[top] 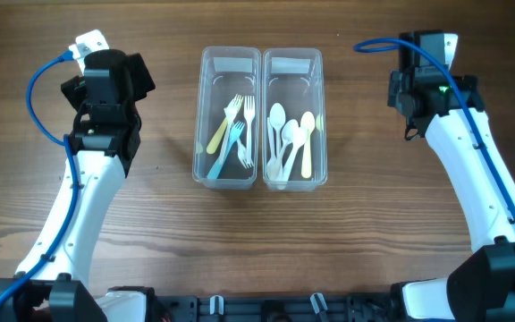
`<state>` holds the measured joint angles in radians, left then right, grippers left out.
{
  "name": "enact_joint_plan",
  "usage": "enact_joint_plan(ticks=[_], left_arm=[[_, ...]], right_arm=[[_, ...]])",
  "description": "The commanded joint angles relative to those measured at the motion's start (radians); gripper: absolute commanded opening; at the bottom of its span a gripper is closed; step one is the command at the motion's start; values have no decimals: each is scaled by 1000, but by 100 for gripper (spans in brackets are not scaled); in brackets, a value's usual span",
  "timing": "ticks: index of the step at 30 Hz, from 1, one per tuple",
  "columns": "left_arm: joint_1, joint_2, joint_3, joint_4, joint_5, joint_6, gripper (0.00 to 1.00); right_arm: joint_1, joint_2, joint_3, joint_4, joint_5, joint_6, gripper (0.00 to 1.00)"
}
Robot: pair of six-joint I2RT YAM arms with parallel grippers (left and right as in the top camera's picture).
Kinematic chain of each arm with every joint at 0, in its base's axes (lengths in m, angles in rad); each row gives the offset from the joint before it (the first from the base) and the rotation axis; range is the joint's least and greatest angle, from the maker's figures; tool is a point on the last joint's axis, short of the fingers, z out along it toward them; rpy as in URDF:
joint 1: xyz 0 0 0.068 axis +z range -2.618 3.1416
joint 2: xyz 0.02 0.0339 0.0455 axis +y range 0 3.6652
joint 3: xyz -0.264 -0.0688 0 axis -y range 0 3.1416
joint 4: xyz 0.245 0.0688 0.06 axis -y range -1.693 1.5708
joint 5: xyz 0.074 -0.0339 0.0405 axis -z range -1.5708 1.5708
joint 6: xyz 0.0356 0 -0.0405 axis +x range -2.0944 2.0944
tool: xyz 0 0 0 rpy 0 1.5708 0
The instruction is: Pack container
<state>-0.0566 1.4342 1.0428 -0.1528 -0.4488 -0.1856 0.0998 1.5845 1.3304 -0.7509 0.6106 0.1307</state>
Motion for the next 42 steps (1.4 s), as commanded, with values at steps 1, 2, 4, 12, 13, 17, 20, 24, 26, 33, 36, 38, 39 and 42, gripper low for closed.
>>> enact_joint_plan(ticks=[1,2,4,12,13,17,20,24,26,33,36,38,39,42], left_arm=[[5,-15,3,2,-16,-2,100],[5,-15,3,2,-16,-2,100],[5,-15,3,2,-16,-2,100],[5,-15,3,2,-16,-2,100],[5,-15,3,2,-16,-2,100],[5,-15,3,2,-16,-2,100],[5,-15,3,2,-16,-2,100],[5,-15,3,2,-16,-2,100],[5,-15,3,2,-16,-2,100],[5,-15,3,2,-16,-2,100],[5,-15,3,2,-16,-2,100],[5,-15,3,2,-16,-2,100],[5,-15,3,2,-16,-2,100],[5,-15,3,2,-16,-2,100]], right_arm=[[-4,4,-2,2,18,0,100],[-4,4,-2,2,18,0,100],[-1,-3,-2,2,17,0,100],[181,-515,-2,2,17,0,100],[182,-584,-2,2,18,0,100],[182,-909,-2,2,18,1,100],[182,-1112,-2,-19,20,0,100],[182,-1332,-2,-156,-18,39,100],[182,-1427,-8,-240,-58,147,100],[52,-1549,-347,-140,-135,242,100],[-39,-1550,-663,187,-398,236,100],[-63,-1557,-842,357,-536,236,100],[-72,-1565,-890,399,-561,236,100],[-104,-1580,-1026,485,-587,185,100]])
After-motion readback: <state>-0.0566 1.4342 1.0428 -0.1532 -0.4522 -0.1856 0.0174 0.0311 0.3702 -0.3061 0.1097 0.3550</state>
